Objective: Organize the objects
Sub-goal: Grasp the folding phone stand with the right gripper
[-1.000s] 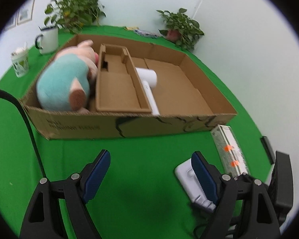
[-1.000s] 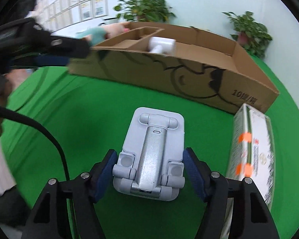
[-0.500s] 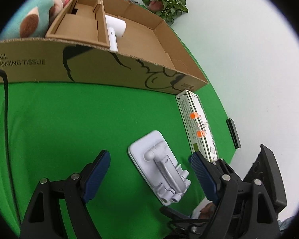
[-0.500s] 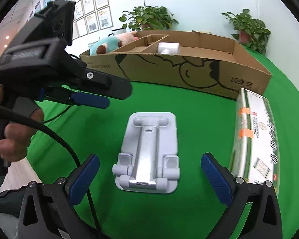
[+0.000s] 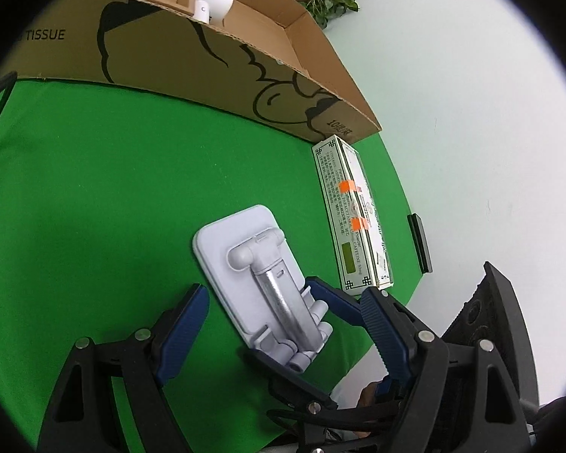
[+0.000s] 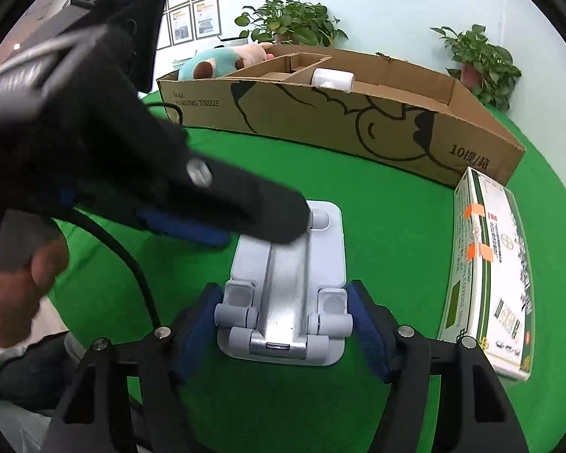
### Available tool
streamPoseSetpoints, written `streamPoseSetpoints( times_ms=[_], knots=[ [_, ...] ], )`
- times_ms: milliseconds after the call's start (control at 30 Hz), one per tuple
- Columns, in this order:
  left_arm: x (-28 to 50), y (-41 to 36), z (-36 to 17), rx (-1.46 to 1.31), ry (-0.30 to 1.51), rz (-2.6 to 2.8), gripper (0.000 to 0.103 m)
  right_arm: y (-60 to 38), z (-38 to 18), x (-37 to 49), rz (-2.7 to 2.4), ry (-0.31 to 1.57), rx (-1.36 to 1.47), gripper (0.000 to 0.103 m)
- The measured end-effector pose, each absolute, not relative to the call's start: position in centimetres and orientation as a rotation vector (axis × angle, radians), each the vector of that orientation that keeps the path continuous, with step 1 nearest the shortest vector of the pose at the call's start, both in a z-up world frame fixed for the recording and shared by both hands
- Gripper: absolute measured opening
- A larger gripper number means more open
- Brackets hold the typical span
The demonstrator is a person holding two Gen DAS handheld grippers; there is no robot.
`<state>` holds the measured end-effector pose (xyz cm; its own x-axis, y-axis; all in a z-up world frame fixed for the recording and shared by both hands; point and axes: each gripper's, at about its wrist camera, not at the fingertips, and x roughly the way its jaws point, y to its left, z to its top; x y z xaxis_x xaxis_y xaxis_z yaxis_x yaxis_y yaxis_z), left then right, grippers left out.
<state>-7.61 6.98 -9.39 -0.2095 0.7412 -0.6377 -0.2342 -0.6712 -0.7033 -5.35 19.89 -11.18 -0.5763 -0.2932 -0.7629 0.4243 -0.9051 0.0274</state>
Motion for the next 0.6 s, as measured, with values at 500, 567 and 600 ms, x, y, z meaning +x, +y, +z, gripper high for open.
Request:
streamPoseSetpoints(
  times_ms=[500,567,600],
  knots=[
    [-7.4,7.4,-10.1,-1.441,-0.604,2.012,0.04,21.7,-11.1,-4.7,-2.403,-0.027,1.174,0.064],
    [-7.3,7.3,-9.8,-1.421,-0.626,2.009,0.038,21.5,-10.8,-4.2,-2.413,-0.026,1.165,0.064],
    [-7.3,7.2,-9.5,-1.405,-0.637,2.008,0.038,21.5,-10.6,-4.1,-2.423,-0.022,1.153,0.064]
  ],
)
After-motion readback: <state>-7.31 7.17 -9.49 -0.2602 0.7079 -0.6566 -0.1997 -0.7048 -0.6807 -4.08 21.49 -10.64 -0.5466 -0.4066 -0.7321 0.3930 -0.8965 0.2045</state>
